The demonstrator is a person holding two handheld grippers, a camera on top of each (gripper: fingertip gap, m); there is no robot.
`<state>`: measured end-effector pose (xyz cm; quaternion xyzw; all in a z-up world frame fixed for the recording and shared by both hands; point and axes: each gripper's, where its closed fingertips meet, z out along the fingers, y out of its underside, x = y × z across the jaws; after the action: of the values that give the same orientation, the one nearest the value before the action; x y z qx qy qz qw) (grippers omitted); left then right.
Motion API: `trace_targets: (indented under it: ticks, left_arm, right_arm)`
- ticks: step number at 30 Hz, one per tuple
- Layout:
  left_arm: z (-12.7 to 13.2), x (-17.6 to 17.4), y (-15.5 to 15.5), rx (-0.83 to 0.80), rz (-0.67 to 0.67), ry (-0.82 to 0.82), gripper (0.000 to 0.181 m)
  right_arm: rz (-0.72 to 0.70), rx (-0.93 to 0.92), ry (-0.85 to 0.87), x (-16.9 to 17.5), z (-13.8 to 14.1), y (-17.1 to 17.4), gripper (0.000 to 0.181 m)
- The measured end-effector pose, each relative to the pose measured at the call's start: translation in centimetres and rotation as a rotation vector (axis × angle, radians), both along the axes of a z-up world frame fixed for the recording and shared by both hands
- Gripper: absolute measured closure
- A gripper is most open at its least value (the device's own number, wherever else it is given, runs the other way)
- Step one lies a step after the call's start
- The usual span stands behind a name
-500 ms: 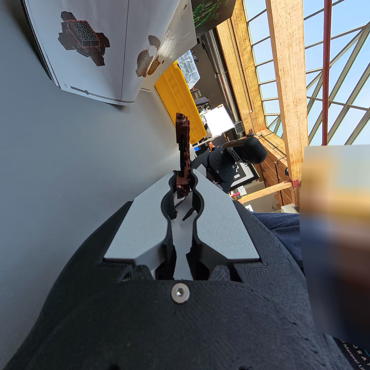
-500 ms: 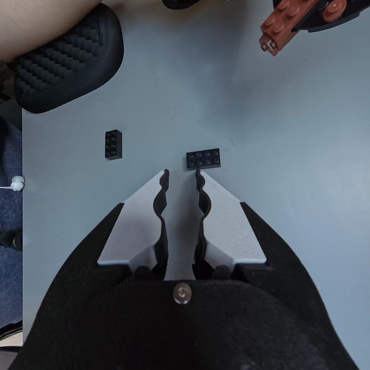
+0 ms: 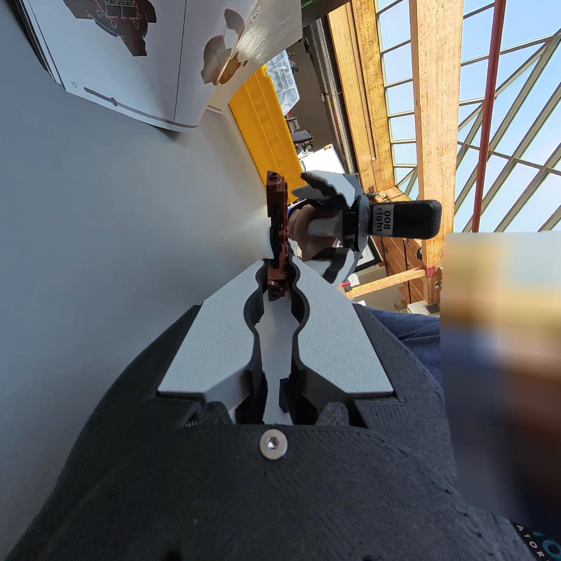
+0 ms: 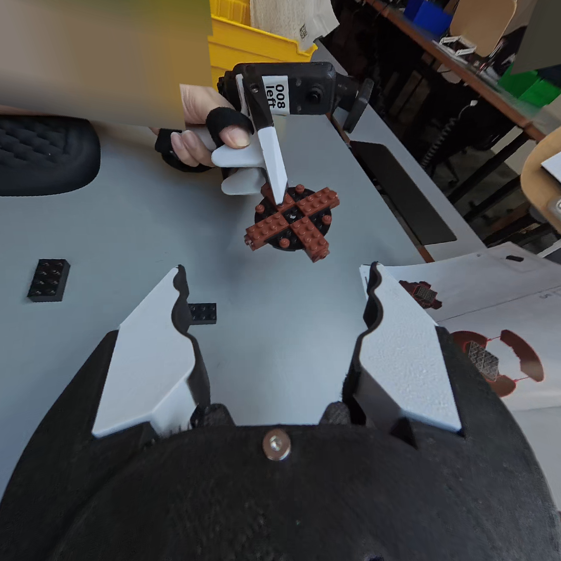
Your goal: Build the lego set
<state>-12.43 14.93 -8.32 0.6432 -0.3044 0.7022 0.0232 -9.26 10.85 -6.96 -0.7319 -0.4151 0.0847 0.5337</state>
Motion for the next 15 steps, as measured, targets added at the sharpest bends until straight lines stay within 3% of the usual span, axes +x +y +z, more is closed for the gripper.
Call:
trace_targets:
  ticks: [3,9,15]
  left_arm:
    - [-0.3,0.2,-0.5,-0.011,-0.014,0.016,0.172]
    - [-0.4,0.4,-1.0,-0.015,-0.031,0.028,0.173]
    - [-0.2,0.5,-1.2,-0.022,-0.039,0.016,0.172]
  right_arm:
    - [0.013,0.075,-0.057,-0.8,0.1,1.6,0.054]
    - [0.013,0.029,-0.099,-2.5,-2.2,3.5,0.051]
    - [-0.035,0.000,-0.078,-2.6,-3.3,4.0,0.068]
